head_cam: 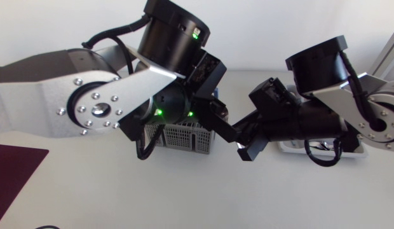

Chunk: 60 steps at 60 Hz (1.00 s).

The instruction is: Transfer all utensils from the basket to the drawer tray.

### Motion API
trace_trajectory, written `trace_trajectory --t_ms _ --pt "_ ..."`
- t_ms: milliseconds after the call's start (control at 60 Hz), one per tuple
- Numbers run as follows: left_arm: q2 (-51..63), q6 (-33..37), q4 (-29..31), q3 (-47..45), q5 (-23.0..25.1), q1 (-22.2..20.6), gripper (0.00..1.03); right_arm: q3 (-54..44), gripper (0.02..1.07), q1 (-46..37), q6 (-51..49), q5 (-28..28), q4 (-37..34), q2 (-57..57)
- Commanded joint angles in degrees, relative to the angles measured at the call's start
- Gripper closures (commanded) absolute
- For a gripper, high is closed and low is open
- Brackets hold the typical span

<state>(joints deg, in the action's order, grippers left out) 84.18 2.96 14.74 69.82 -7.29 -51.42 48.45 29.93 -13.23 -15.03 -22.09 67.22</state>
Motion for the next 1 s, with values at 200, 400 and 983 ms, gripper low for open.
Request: trace_trajectory --t_ms 200,400,983 --pt "0.8 -1.1 0.6 1.8 0.7 0.5 0.99 1.4 0.92 0.4 0.3 -0.9 0.2 1.0" --pt "0.8 -1.1 0.8 2.0 1.5 0.7 0.90 1.1 0.98 0.4 -1.4 -2.3 -1.1 1.0" --pt "-0.1 -2.1 1.5 6.6 1.8 4.2 0.33 -2.4 0.98 -5.2 -9.1 -6.7 -5.5 -0.2"
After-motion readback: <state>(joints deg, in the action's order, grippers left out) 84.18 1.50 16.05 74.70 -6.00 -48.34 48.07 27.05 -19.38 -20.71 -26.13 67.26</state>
